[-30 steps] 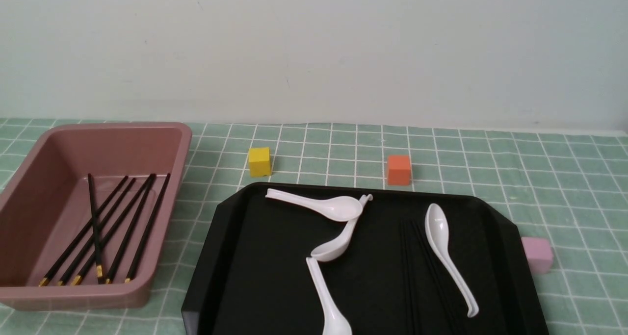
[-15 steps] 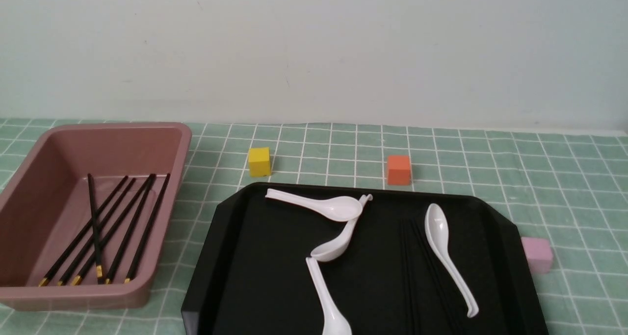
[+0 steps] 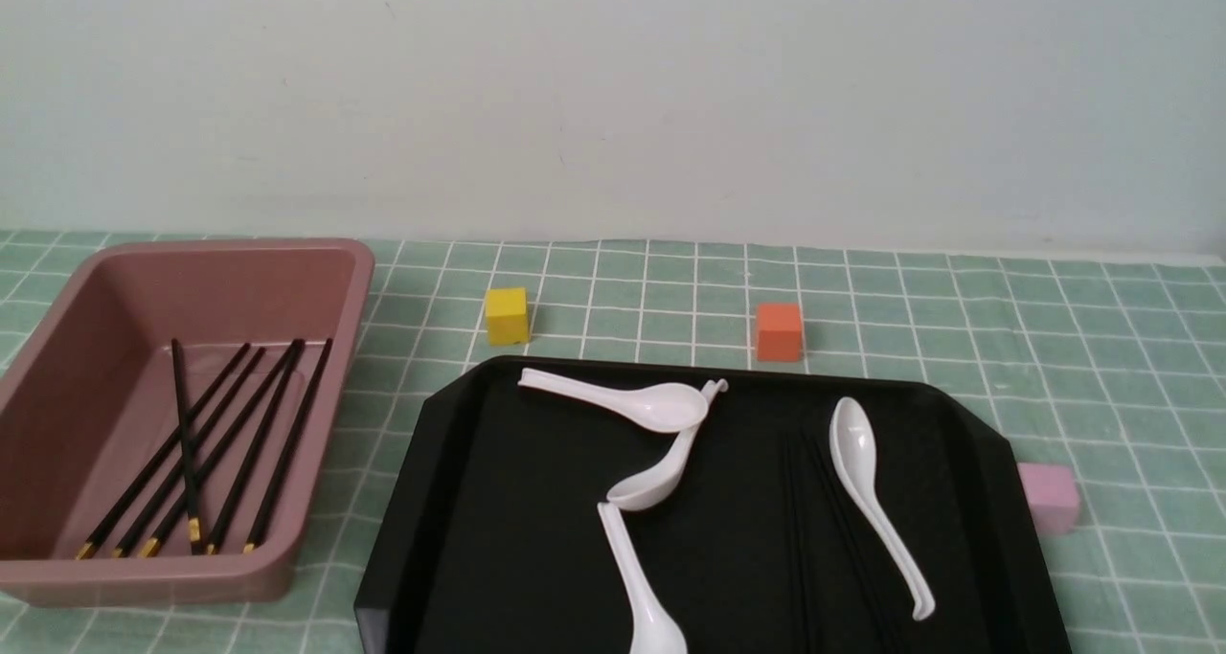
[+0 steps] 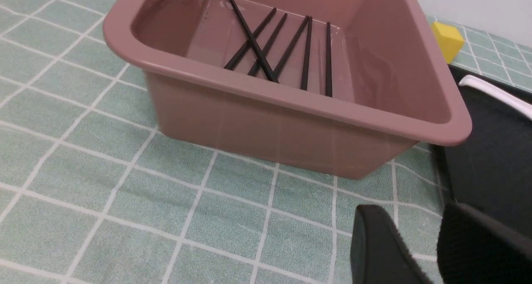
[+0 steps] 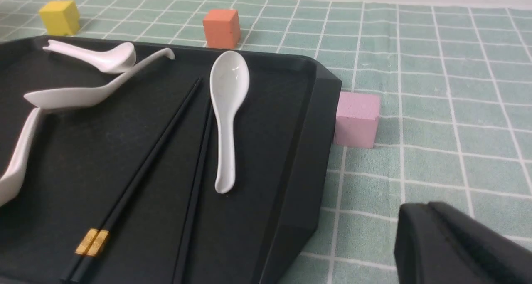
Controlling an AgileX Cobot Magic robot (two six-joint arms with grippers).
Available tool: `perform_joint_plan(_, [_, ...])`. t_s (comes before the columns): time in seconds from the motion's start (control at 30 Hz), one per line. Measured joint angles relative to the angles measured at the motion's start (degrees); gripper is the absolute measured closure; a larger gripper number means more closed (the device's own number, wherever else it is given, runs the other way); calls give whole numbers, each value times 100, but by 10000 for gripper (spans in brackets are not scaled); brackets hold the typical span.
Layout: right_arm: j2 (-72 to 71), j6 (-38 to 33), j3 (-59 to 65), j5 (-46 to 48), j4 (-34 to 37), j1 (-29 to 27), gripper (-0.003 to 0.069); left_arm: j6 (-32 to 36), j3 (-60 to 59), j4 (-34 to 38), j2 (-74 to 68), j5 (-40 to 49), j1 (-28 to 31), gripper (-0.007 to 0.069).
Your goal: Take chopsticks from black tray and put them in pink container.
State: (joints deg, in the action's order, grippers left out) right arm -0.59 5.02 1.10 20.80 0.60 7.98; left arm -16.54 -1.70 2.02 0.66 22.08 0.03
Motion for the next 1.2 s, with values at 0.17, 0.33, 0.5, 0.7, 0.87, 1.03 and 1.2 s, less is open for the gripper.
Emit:
perform_joint_plan(0.17, [0, 2, -4, 14, 0, 0, 621, 0, 0, 0, 0, 0, 0, 386])
perform_joint_plan(0.33, [0, 2, -4, 14, 0, 0, 615, 0, 0, 0, 0, 0, 0, 386])
perform_joint_plan(0.5, [0, 2, -4, 14, 0, 0, 608, 0, 0, 0, 0, 0, 0, 386])
perform_joint_plan(0.7, [0, 2, -4, 14, 0, 0, 597, 0, 0, 0, 0, 0, 0, 386])
perform_joint_plan(0.87, [0, 7, -4, 14, 0, 0, 589, 0, 0, 0, 0, 0, 0, 386])
perform_joint_plan(1.03, [0, 7, -4, 14, 0, 0, 580, 0, 0, 0, 0, 0, 0, 386])
perform_joint_plan(1.2, [0, 7, -4, 14, 0, 0, 575, 0, 0, 0, 0, 0, 0, 386])
